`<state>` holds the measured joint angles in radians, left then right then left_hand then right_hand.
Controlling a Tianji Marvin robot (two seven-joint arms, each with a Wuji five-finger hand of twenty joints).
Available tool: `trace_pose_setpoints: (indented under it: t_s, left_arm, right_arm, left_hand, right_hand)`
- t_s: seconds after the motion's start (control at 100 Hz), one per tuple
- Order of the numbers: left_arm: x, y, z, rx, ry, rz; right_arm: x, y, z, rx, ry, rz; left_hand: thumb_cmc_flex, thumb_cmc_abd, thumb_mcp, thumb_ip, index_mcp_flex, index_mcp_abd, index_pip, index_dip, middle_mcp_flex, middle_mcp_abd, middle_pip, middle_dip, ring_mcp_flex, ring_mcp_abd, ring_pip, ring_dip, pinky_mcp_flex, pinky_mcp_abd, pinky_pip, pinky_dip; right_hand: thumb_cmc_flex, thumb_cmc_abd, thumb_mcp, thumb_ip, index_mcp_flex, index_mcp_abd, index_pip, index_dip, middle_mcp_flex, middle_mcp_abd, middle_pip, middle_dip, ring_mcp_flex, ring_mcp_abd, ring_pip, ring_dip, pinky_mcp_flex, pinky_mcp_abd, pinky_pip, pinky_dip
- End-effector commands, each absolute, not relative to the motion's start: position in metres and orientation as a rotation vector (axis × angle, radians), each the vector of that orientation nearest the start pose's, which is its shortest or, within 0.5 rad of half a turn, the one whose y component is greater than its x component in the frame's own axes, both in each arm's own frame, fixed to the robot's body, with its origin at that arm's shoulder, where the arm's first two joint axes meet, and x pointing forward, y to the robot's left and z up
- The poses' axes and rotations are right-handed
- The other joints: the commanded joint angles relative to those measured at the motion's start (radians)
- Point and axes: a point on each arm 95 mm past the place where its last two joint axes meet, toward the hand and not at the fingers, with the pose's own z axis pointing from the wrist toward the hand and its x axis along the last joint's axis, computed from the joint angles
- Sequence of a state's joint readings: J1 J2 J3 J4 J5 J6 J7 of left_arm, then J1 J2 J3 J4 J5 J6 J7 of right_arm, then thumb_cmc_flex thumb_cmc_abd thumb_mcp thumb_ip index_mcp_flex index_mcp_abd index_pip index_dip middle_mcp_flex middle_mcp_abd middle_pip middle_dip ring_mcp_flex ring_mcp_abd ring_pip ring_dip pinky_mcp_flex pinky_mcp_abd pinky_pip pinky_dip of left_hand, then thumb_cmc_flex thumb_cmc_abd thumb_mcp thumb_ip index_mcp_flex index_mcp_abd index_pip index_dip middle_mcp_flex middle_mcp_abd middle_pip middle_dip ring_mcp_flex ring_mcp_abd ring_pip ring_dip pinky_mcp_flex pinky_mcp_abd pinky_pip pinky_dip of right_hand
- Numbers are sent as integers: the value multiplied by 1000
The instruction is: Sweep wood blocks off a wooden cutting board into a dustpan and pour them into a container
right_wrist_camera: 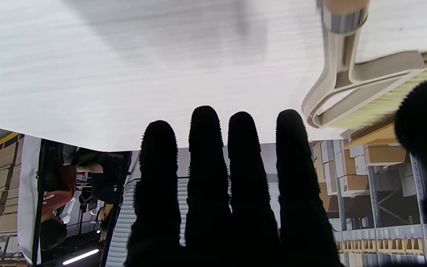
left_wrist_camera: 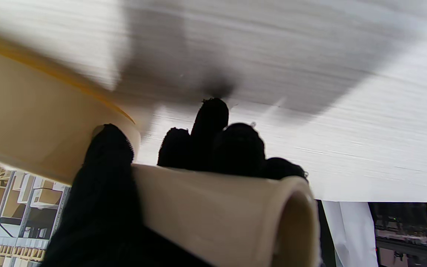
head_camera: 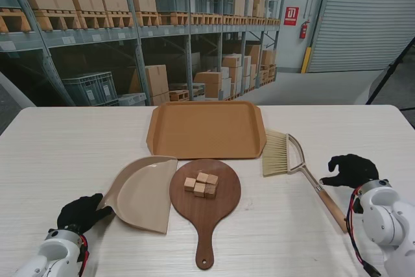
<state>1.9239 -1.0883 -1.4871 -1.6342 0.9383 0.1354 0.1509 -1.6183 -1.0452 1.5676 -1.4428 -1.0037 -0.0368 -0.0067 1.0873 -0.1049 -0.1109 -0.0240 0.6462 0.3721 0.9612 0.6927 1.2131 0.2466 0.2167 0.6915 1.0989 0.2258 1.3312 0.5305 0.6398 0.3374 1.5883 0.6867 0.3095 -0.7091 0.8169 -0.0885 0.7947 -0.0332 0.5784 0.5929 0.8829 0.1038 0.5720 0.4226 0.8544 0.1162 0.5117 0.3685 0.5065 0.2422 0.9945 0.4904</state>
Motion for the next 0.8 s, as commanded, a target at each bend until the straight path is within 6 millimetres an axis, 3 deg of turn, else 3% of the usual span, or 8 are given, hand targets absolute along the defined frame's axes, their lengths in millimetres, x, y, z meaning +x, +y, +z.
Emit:
trace_pose_setpoints:
  t_s: [0.0, 0.62, 0.79]
  left_arm:
    - [312, 111, -384, -1511, 1241, -1152]
    - [310, 111, -387, -1521, 1237, -1148]
    - [309, 110, -388, -1526, 1241, -1146]
  right_arm:
    - [398, -173, -345, 1402, 1326, 1114]
    - [386, -169, -372, 1399, 1454, 1053]
    - [387, -171, -374, 1379, 1479, 1018]
  left_hand:
    - [146, 165, 92, 8, 91, 46, 71, 12, 69, -312, 1195, 13, 92, -220, 74, 10, -17, -47, 28, 5]
    - [144, 165, 92, 8, 91, 43, 70, 10, 69, -312, 1195, 13, 90, -219, 72, 9, -17, -47, 29, 4]
    - [144, 166, 92, 8, 91, 43, 70, 10, 69, -312, 1195, 13, 89, -218, 71, 9, -17, -47, 29, 4]
  right_hand:
    - [-27, -23, 35, -23, 12, 17, 22, 21, 16, -12, 32, 21, 22, -8, 32, 21, -1, -22, 48, -11]
    - [-23, -13, 22, -16, -37, -9, 60, 57, -29, -35, 77, 50, -10, -29, 68, 28, -13, -38, 63, 0]
    - [11, -61, 67, -10, -40, -25, 83, 65, -24, -46, 95, 57, -2, -38, 86, 28, -2, -44, 84, 9]
